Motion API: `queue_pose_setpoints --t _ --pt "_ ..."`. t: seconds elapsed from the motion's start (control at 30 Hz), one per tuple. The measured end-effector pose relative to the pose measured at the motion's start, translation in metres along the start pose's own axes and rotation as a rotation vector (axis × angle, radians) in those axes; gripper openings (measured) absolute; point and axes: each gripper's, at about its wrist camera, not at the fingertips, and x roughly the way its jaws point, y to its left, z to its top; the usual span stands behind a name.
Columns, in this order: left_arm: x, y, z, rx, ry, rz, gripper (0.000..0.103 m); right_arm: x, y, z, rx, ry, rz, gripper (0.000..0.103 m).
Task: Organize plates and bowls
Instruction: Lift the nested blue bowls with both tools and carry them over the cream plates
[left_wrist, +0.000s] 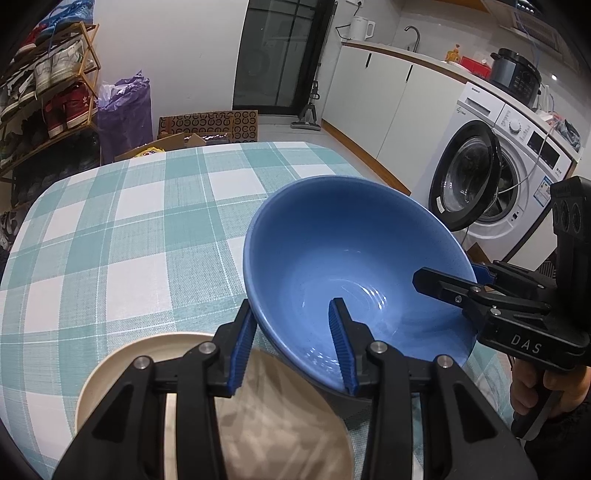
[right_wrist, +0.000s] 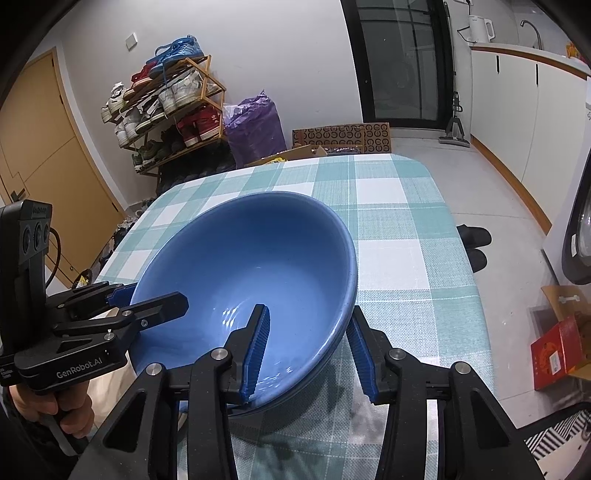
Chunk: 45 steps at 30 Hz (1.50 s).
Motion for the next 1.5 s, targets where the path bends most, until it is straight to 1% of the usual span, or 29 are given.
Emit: queue_pose_setpoints --t 0.33,0.8,1.17,1.5 --pt "-0.012 -0.007 0.001 0.013 -0.020 0.004 0.039 -0.013 0.002 0.001 -0.006 -0.022 -0.003 0.045" --pt "-0.039 -0.018 0.001 0.030 -0.068 0.001 0.039 -0.048 0.010 -0.001 -0.027 -0.075 -0.014 0.045" --pt "-0.068 -0.021 -0.005 0.035 -0.111 0.010 0.039 -0.079 0.029 -0.007 -0.050 -0.112 -0.013 0.045" --pt "-0.095 -0.014 -0.015 0.023 -0.144 0.024 0.039 -0.099 0.053 -0.013 -0.086 -0.130 -0.011 0.045"
